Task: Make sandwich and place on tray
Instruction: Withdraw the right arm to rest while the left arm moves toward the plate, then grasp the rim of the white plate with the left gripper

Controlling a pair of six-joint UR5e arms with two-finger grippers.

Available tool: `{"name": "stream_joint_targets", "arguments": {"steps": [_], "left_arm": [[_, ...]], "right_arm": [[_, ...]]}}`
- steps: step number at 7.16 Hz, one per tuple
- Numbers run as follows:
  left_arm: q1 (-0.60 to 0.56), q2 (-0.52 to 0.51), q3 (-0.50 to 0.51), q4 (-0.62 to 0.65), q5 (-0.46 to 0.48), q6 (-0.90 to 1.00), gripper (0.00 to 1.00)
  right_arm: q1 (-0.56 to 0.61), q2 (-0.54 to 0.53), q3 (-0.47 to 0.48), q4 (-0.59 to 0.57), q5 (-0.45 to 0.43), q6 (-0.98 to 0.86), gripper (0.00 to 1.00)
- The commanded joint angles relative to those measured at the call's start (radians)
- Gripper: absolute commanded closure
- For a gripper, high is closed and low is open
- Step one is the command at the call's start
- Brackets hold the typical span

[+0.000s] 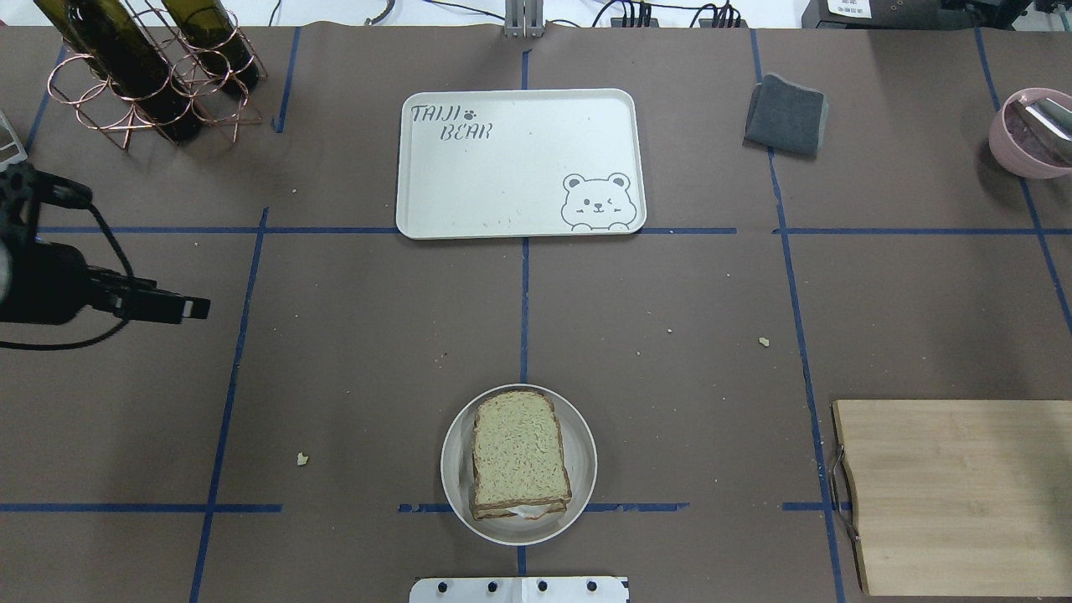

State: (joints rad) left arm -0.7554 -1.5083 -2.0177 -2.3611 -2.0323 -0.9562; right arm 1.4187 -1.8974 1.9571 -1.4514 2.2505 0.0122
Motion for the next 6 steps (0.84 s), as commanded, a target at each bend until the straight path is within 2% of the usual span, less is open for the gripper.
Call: {"name": "stream_joint_targets", "arguments": {"steps": [1, 2, 3, 4, 5, 6], "left_arm": [[0.224, -0.093, -0.006, 0.105, 0.193, -0.244, 0.0], [0.288, -0.19, -0.001, 0.232, 0.246, -0.3, 0.02], [0.348, -0.279, 0.008, 0.343, 0.298, -0.364, 0.11], [0.402, -0.347, 0.039, 0.396, 0.337, -0.413, 0.27], [0.413, -0.361, 0.06, 0.396, 0.345, -0.423, 0.38], [0.439, -0.363, 0.065, 0.396, 0.346, -0.424, 0.38]], "right_arm": [[0.035, -0.029, -0.003, 0.0, 0.026, -0.006, 0.0], [0.045, -0.037, -0.003, 0.0, 0.026, -0.006, 0.0], [0.046, -0.043, -0.007, 0.0, 0.026, -0.006, 0.0], [0.049, -0.046, -0.009, 0.0, 0.026, -0.006, 0.0], [0.051, -0.046, -0.009, 0.0, 0.026, -0.006, 0.0], [0.051, -0.045, -0.012, 0.0, 0.026, -0.006, 0.0]]}}
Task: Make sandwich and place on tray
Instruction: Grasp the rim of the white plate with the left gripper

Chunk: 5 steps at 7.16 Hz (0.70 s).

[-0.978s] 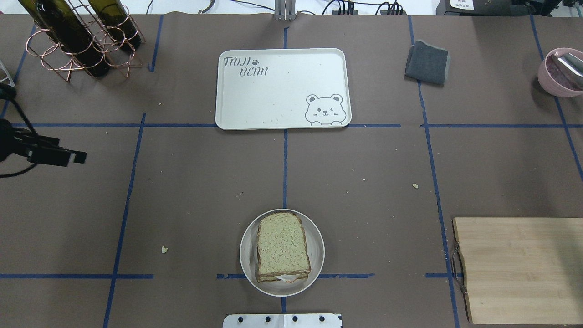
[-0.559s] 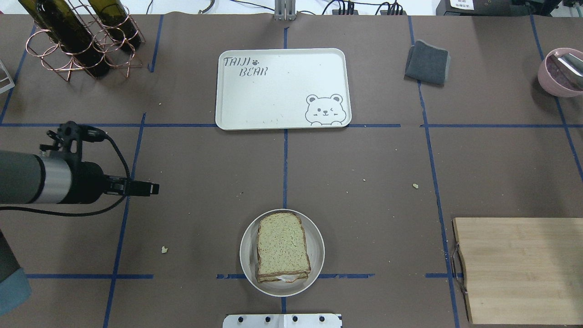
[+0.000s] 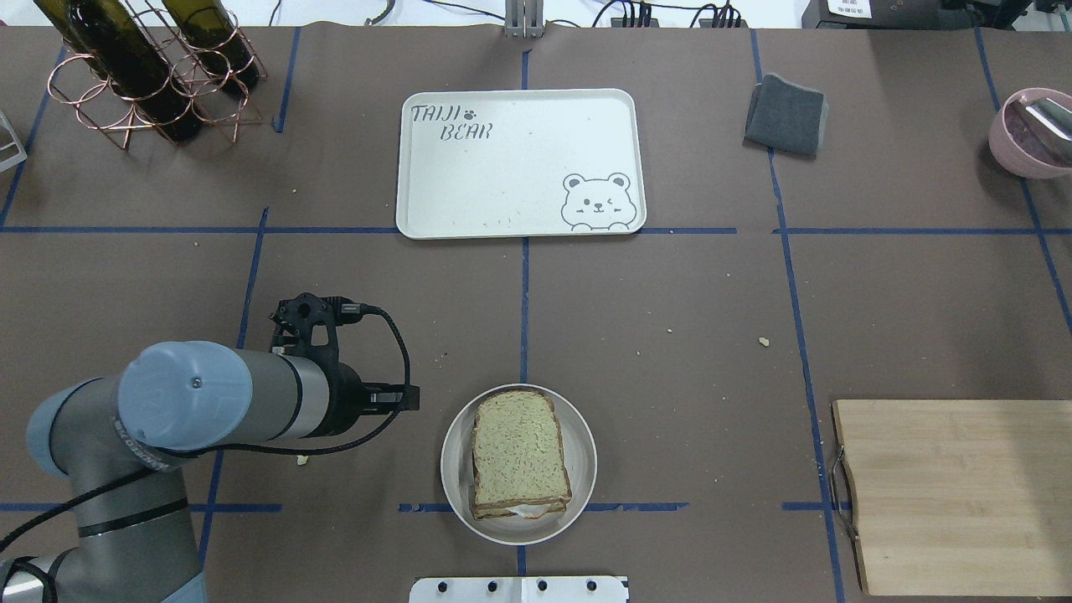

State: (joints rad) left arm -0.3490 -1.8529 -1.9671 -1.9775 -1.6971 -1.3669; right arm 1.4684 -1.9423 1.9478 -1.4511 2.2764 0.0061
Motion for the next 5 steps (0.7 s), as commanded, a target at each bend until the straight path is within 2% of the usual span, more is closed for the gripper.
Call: {"name": "stream_joint_targets", "arguments": {"steps": [1, 2, 4, 5], "left_arm": [[0.05, -0.041, 0.04, 0.013, 0.013, -0.014, 0.38], [0.056, -0.083, 0.078, 0.013, 0.017, -0.014, 0.38], [0.067, -0.094, 0.103, 0.013, 0.019, -0.014, 0.41], [0.09, -0.092, 0.108, 0.013, 0.02, -0.014, 0.46]], "right_arm": [[0.001, 0.002, -0.006, 0.0, 0.0, 0.0, 0.0], [0.003, 0.002, -0.007, 0.0, 0.0, -0.002, 0.0], [0.003, 0.005, -0.015, 0.0, -0.001, 0.0, 0.0], [0.003, 0.008, -0.018, 0.0, -0.003, -0.002, 0.0]]}}
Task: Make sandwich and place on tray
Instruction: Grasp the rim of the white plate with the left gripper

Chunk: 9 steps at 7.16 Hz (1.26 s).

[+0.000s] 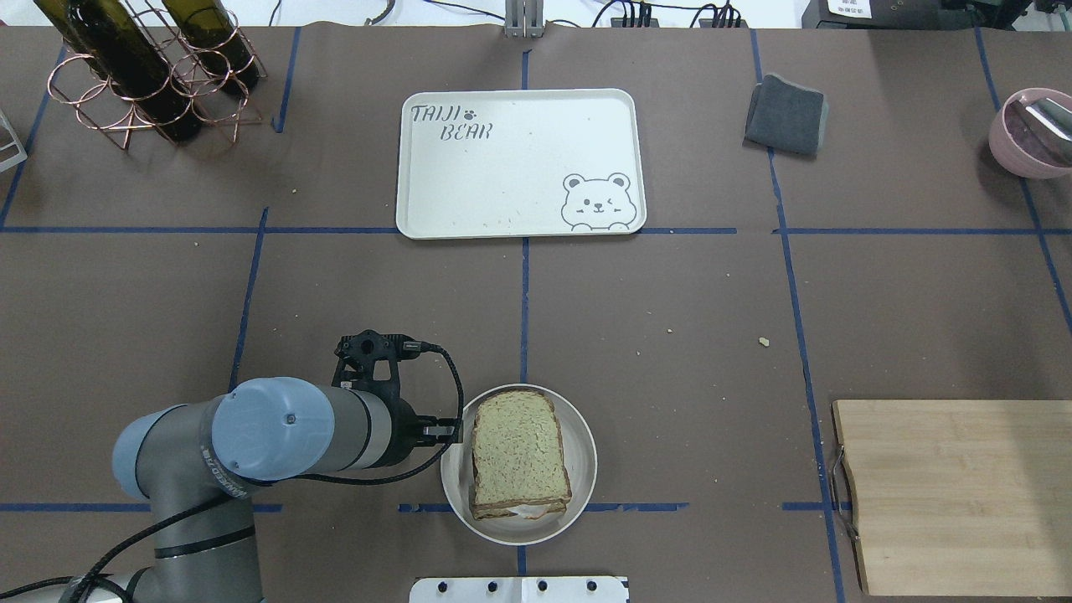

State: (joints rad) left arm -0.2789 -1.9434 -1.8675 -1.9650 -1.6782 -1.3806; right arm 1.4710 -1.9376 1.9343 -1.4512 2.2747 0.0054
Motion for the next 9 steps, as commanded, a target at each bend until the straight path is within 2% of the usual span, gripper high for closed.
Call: {"name": "stream_joint_targets", "arguments": {"steps": [1, 3, 4, 5, 6, 9], "left_arm": [[0.023, -0.003, 0.014, 0.0, 0.011, 0.0, 0.48], [0.046, -0.003, 0.016, -0.002, 0.012, -0.002, 0.52], [0.047, -0.005, 0.016, -0.002, 0.012, -0.002, 0.68], [0.053, -0.005, 0.016, -0.002, 0.012, -0.003, 0.9], [0.056, -0.005, 0.014, -0.005, 0.012, -0.041, 1.0], [0.052, -0.015, -0.021, -0.005, -0.003, -0.052, 1.0]], "right_arm": [[0.0, 0.003, -0.008, 0.0, -0.001, -0.001, 0.0], [0.0, 0.003, -0.009, 0.0, -0.003, -0.001, 0.0], [0.0, 0.003, -0.014, 0.0, -0.004, -0.002, 0.0], [0.0, 0.003, -0.015, 0.002, -0.006, -0.002, 0.0], [0.0, 0.009, -0.024, 0.0, -0.006, -0.002, 0.0], [0.002, 0.02, -0.051, 0.002, -0.009, -0.002, 0.0]]}}
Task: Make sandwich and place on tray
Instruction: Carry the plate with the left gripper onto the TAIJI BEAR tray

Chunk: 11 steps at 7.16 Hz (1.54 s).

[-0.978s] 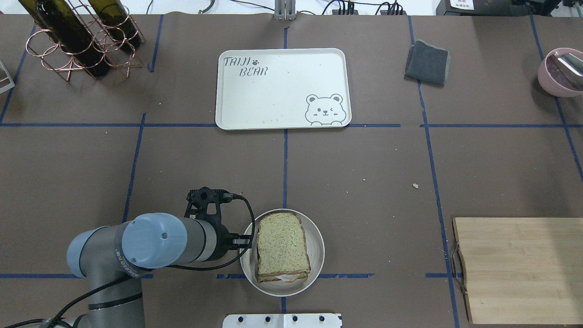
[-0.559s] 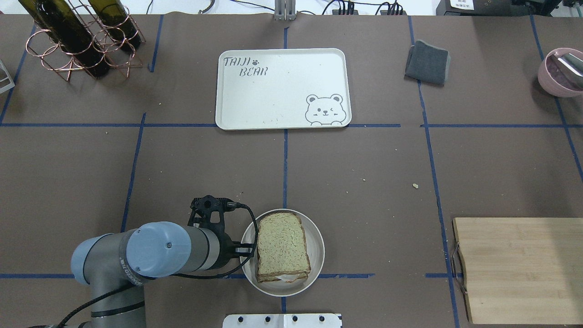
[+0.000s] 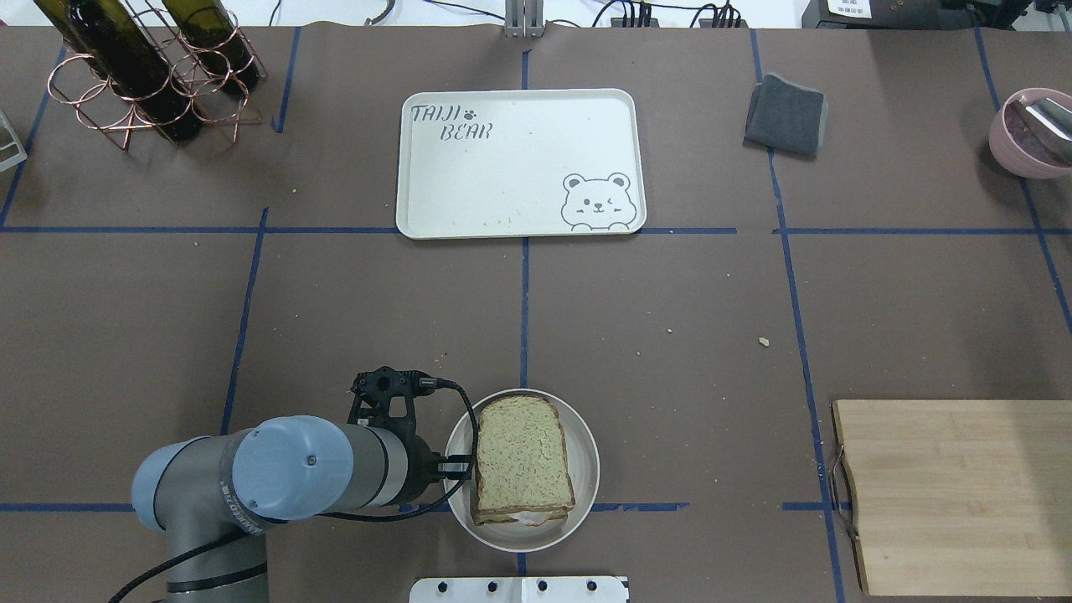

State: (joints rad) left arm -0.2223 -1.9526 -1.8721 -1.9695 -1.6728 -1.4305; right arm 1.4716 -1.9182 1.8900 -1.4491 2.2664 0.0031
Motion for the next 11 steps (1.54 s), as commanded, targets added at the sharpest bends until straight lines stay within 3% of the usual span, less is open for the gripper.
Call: {"name": "stream_joint_targets", "arguments": {"steps": [1, 2, 3, 5, 8, 10, 11], "left_arm": [[-0.07, -0.011, -0.015, 0.001, -0.031, 0.01, 1.0], [-0.174, -0.038, -0.003, 0.009, -0.147, 0.028, 1.0], [-0.262, -0.095, 0.048, 0.012, -0.181, 0.091, 1.0], [-0.45, -0.249, 0.256, 0.012, -0.283, 0.221, 1.0], [-0.574, -0.475, 0.618, -0.012, -0.306, 0.33, 1.0], [-0.575, -0.567, 0.869, -0.203, -0.294, 0.332, 1.0], [-0.574, -0.588, 0.898, -0.207, -0.276, 0.332, 1.0]], "right_arm": [[0.001, 0.001, -0.011, 0.0, 0.001, 0.002, 0.0], [0.001, 0.001, -0.015, 0.0, 0.001, 0.002, 0.0], [0.004, 0.001, -0.017, 0.0, -0.001, 0.0, 0.0], [0.021, 0.001, -0.019, 0.001, -0.001, 0.0, 0.0], [0.033, -0.002, -0.017, 0.001, 0.001, 0.0, 0.0], [0.042, -0.007, -0.019, 0.001, -0.001, -0.002, 0.0], [0.042, -0.011, -0.019, 0.001, 0.001, -0.002, 0.0]]}}
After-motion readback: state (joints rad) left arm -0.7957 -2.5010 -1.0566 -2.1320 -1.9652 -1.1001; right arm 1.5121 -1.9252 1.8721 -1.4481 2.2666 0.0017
